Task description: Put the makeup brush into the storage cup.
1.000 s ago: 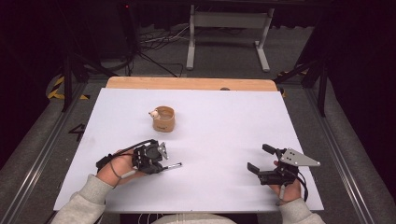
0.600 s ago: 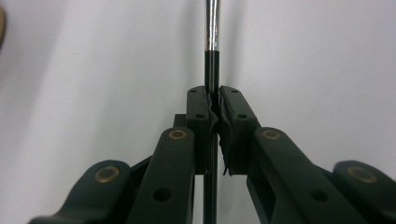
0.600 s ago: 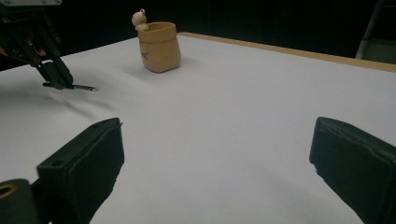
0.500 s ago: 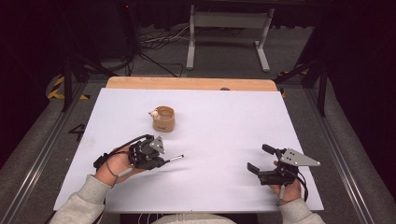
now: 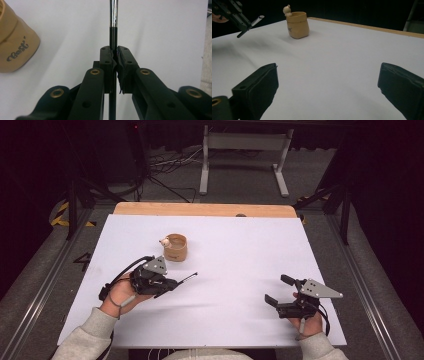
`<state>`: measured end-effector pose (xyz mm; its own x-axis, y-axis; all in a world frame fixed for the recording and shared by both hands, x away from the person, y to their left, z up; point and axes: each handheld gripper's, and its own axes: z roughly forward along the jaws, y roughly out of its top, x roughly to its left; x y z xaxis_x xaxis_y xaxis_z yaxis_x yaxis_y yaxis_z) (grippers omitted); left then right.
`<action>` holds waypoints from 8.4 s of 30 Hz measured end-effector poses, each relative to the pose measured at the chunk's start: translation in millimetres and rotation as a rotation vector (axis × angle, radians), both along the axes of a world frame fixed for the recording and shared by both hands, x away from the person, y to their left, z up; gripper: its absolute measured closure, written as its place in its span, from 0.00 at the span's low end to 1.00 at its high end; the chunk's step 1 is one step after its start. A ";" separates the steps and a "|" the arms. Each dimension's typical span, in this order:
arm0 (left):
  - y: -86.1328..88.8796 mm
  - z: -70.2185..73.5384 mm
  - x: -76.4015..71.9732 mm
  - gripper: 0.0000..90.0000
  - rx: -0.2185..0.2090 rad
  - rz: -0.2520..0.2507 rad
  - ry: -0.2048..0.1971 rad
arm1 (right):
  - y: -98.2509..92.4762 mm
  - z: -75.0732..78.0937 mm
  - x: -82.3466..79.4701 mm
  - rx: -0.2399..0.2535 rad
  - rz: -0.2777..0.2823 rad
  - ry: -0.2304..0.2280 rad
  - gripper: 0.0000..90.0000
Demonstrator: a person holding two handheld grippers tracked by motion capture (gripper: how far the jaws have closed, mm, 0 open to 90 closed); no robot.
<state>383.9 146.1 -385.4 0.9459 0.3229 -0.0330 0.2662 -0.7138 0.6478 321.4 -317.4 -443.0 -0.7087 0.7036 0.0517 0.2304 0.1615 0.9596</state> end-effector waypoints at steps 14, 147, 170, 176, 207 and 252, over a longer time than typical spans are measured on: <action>12.8 6.6 1.3 0.93 -0.179 0.024 0.004 | -0.1 0.1 0.1 0.003 0.001 0.000 0.04; 4.3 30.7 75.6 0.92 -0.741 0.519 -0.351 | -5.0 -0.9 0.7 0.035 0.004 0.018 0.04; -1.8 4.6 87.0 0.92 -0.692 0.563 -0.391 | -2.2 0.2 -0.9 0.028 0.017 0.012 0.04; -4.9 -2.9 88.0 0.92 -0.661 0.561 -0.415 | -1.4 0.7 -1.5 0.025 0.021 0.009 0.04; -8.3 -38.1 85.3 0.92 -0.649 0.570 -0.379 | -0.5 0.5 -1.3 0.022 0.027 0.013 0.04; 23.5 -4.6 43.0 0.10 -0.786 0.318 -0.263 | 1.1 3.4 -0.2 0.022 0.029 0.000 0.04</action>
